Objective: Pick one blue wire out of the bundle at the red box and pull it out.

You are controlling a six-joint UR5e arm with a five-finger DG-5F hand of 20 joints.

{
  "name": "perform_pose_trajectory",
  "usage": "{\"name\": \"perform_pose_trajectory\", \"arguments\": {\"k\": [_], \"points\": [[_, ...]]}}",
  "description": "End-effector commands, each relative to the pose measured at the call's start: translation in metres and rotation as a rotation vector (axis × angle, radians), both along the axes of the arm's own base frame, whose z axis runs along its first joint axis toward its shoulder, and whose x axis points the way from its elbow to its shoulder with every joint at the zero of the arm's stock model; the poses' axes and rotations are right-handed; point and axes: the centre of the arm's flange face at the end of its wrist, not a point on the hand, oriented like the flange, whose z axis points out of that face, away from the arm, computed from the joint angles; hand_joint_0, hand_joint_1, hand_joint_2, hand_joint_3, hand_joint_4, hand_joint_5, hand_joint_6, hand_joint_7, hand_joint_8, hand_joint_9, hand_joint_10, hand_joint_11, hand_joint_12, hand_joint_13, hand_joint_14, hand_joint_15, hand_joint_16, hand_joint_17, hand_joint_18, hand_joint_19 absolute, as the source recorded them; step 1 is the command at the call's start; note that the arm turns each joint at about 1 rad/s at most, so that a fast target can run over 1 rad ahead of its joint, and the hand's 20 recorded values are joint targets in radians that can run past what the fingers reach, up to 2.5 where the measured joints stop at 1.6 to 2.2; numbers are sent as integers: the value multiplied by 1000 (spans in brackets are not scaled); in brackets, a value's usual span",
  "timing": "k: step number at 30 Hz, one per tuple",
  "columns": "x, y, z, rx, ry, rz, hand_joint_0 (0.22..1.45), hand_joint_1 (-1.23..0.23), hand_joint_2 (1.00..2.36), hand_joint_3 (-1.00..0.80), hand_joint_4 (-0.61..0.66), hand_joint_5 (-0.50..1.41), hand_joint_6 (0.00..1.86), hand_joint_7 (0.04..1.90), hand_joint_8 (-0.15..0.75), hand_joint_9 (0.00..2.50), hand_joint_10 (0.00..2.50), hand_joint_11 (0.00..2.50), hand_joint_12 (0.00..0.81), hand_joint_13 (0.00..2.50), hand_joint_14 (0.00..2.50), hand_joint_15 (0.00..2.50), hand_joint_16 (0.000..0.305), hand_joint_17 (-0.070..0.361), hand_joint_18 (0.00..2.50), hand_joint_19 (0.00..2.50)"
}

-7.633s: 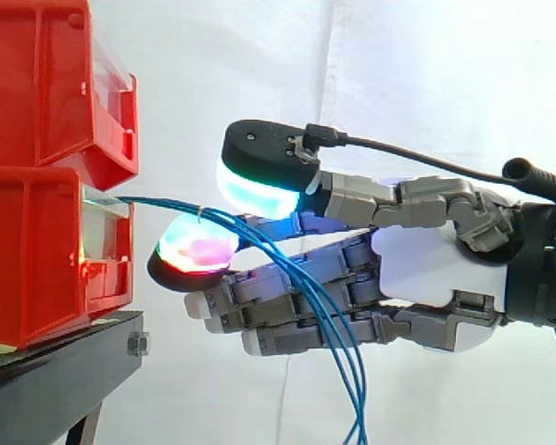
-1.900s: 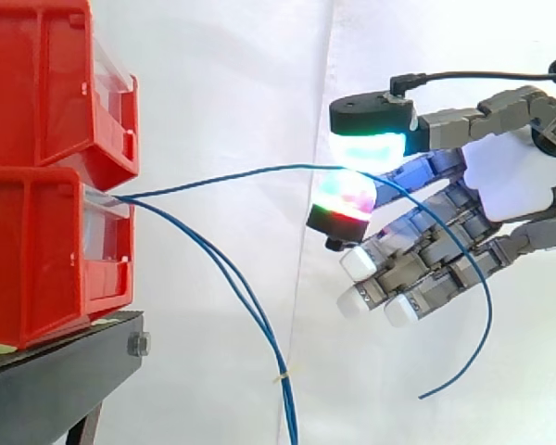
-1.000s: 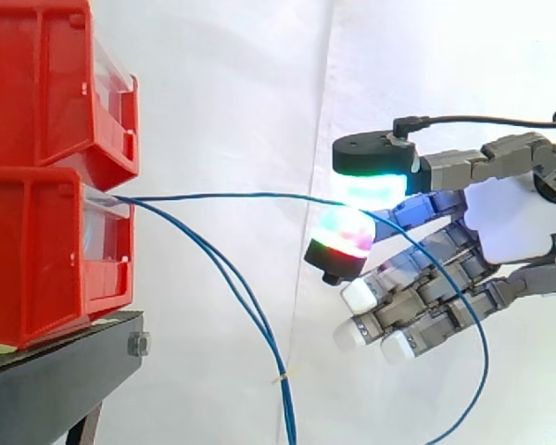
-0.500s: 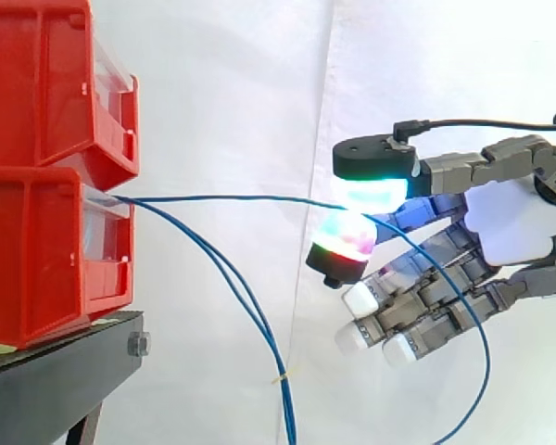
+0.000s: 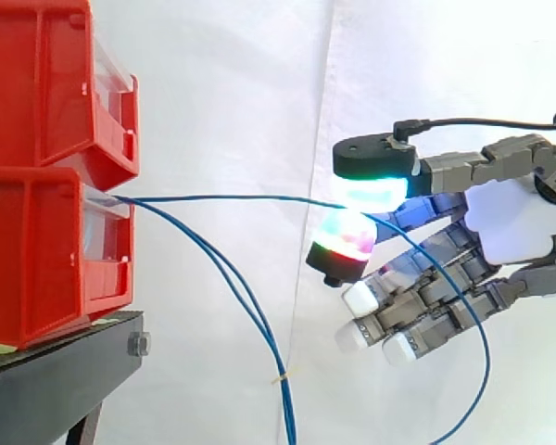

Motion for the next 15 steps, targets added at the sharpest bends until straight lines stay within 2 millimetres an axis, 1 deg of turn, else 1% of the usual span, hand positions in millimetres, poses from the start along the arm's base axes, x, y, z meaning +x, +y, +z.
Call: {"name": "perform_pose_trajectory", "arguments": {"k": [1,15], "points": [[0,0,0,0,0,0,644,-835,1007,9,62,-96,940,1005,412,930,7,478,450,710,8,289,56,125,680,252],[0,0,-1,0,2,0,642,-831,1008,5,64,-97,942,996,412,896,8,462,450,703,8,294,55,124,675,262]]}}
